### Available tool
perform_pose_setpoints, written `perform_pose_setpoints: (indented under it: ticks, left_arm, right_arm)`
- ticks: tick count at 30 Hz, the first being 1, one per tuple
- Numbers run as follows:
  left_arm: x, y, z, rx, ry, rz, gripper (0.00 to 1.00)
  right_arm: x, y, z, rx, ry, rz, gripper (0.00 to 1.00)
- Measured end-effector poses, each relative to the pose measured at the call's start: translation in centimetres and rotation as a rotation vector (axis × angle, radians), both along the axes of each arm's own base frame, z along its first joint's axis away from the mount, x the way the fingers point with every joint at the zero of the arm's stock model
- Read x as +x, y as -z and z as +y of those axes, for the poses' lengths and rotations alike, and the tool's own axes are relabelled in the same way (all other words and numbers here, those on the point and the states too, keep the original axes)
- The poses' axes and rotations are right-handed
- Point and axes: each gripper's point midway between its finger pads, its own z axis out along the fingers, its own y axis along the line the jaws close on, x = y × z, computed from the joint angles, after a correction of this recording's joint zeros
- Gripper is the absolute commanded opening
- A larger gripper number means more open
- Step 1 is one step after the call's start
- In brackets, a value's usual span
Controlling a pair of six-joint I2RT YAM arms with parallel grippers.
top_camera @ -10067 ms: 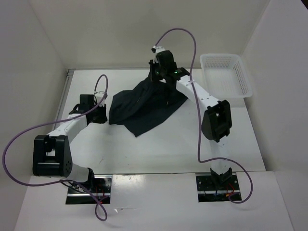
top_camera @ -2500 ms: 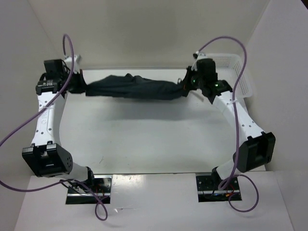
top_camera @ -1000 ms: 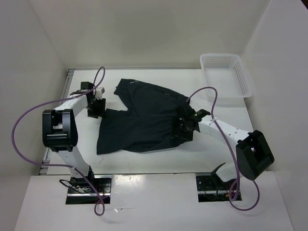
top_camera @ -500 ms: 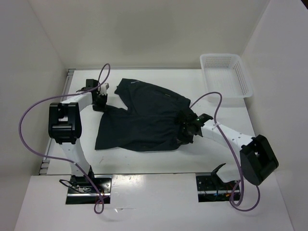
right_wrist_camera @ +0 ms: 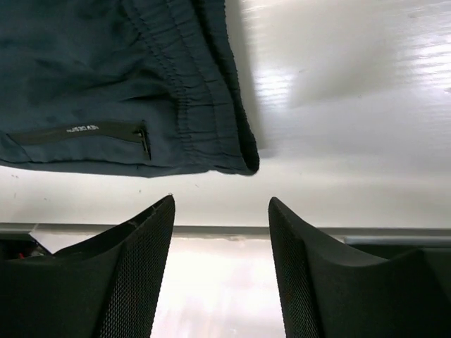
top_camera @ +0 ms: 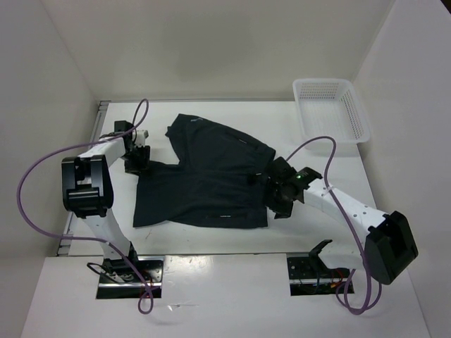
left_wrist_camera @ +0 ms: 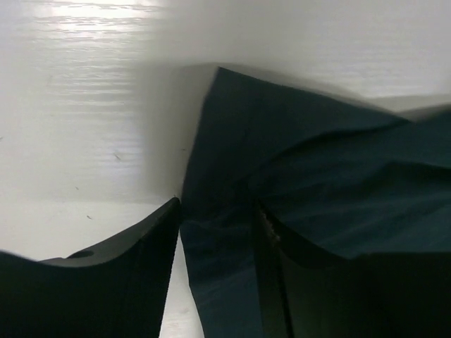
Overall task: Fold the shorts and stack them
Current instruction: Flatten the shorts out
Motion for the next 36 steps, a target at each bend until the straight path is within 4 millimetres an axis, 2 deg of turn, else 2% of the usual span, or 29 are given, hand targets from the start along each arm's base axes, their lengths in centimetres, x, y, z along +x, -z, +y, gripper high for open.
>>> perform_pose_setpoints:
  ticks: [2,4,7,9,11,14,18,21,23,26,28,32,36]
  left_arm:
    - [0.0,-0.7,-0.5,-0.015,0.009,-0.001,0.58]
    - [0.9,-1.9,-0.8,-0.031,0.020,-0.028,0.61]
    - [3.9,-5.2,-1.7,-0.064,0.050,-0.134,0.63]
    - [6.3,-7.7,-2.5,-0.079,0.078,-0.216,0.64]
    - [8.5,-9.7,-3.7,-0.088,0.115,-0.284,0.64]
    - [11.6,-10.8,-5.5,-0.091,0.161,-0.363,0.64]
    - [13.6,-9.3,-7.2,-0.087,0.197,-0.389,0.64]
    - [14.7,-8.2,-8.3,-0.078,0.215,-0.409,0.66]
    - [15.7,-7.8,-8.8,-0.072,0.223,-0.422,0.66]
    - [18.1,-7.3,-9.5,-0.062,0.233,-0.460,0.67]
    - [19.4,-6.7,-10.0,-0.060,0.239,-0.479,0.68]
    - [20.9,-4.6,-10.3,-0.056,0.242,-0.468,0.68]
    - [21.8,-3.2,-10.4,-0.036,0.233,-0.457,0.59]
  right_arm:
    - [0.1,-0.6,-0.2,-0.014,-0.011,-0.004,0.62]
    - [1.0,-2.1,-0.2,-0.028,-0.019,-0.039,0.62]
    - [4.2,-5.9,0.8,-0.023,-0.043,-0.159,0.62]
    - [7.0,-7.6,1.6,-0.022,-0.053,-0.235,0.62]
    - [9.5,-7.8,2.2,-0.029,-0.058,-0.277,0.62]
    - [13.7,-6.0,1.5,-0.058,-0.025,-0.306,0.62]
    - [19.3,-3.3,-1.7,-0.121,0.056,-0.314,0.62]
    - [23.5,-2.7,-3.7,-0.154,0.105,-0.349,0.62]
    - [25.4,-2.6,-4.7,-0.173,0.119,-0.371,0.62]
    - [26.8,-2.2,-5.6,-0.196,0.120,-0.383,0.62]
    - [27.0,-1.7,-5.9,-0.210,0.109,-0.377,0.62]
    - [27.0,-0.1,-6.3,-0.228,0.091,-0.345,0.62]
    - [27.6,1.9,-7.1,-0.237,0.098,-0.307,0.63]
